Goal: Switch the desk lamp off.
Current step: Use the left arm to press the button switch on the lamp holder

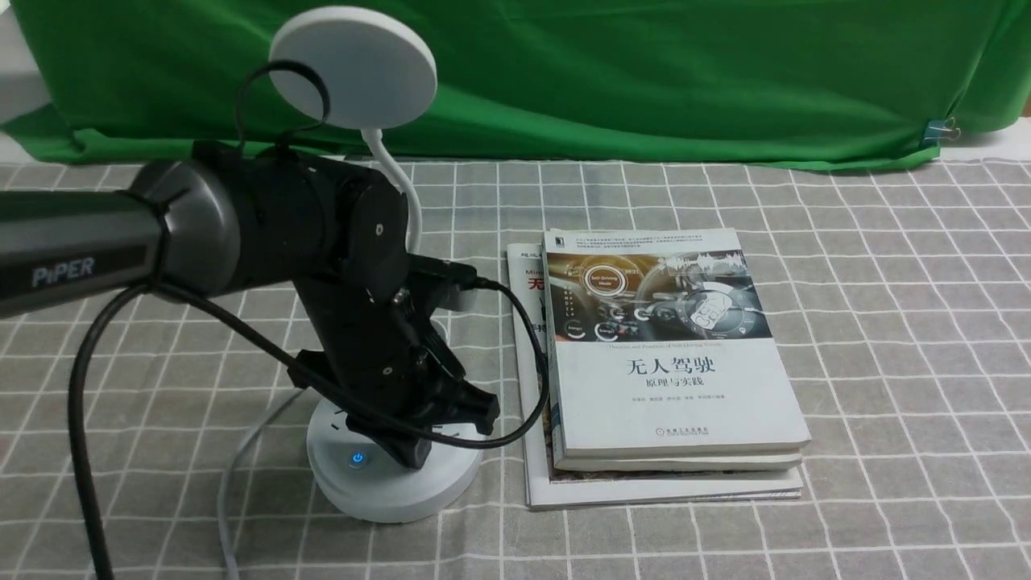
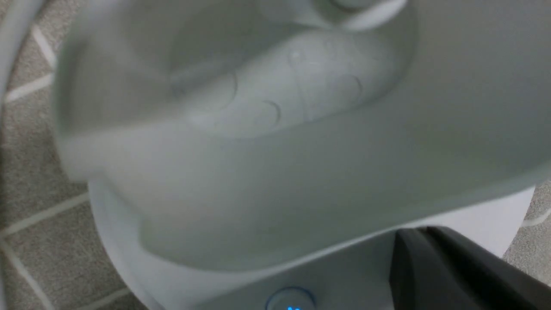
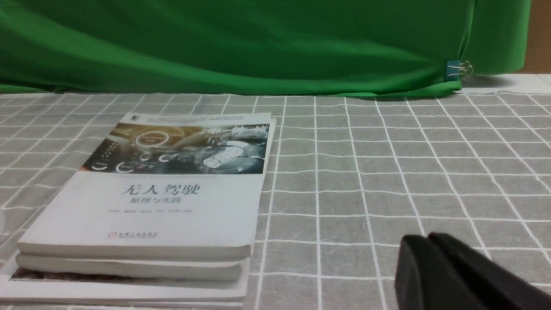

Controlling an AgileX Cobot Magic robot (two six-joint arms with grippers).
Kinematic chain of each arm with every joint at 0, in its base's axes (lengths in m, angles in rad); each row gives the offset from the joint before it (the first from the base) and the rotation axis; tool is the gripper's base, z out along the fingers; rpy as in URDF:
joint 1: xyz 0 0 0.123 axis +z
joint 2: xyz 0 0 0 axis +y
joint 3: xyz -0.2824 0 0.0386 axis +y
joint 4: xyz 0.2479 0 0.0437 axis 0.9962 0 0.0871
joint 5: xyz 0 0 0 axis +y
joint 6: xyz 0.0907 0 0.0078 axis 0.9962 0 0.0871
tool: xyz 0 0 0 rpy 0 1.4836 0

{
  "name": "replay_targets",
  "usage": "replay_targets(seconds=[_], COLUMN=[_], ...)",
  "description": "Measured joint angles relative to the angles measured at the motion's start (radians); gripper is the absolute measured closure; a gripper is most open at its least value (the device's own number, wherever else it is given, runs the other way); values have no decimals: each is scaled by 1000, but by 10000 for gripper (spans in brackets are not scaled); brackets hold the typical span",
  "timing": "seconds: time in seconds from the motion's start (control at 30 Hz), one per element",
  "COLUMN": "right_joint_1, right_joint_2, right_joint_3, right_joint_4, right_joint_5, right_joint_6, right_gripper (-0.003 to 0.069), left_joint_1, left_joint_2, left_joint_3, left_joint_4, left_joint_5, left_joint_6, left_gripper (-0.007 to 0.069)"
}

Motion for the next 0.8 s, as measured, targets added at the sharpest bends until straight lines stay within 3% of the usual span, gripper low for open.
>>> replay_targets(seconds=[0.3,0.8], right_joint_1=[0,0], right_joint_2=[0,0], right_joint_3=[0,0], right_joint_4=[0,0], right_joint_5=[-1,0], right_joint_6=[0,0], right_gripper=[622,622], left_joint_1=[0,-20], left_joint_2=[-113,-64], left_joint_3=[15,16], left_joint_4=[4,-8], left_joint_5=[-12,-18], left_joint_6=[-1,2], left_gripper=[624,624])
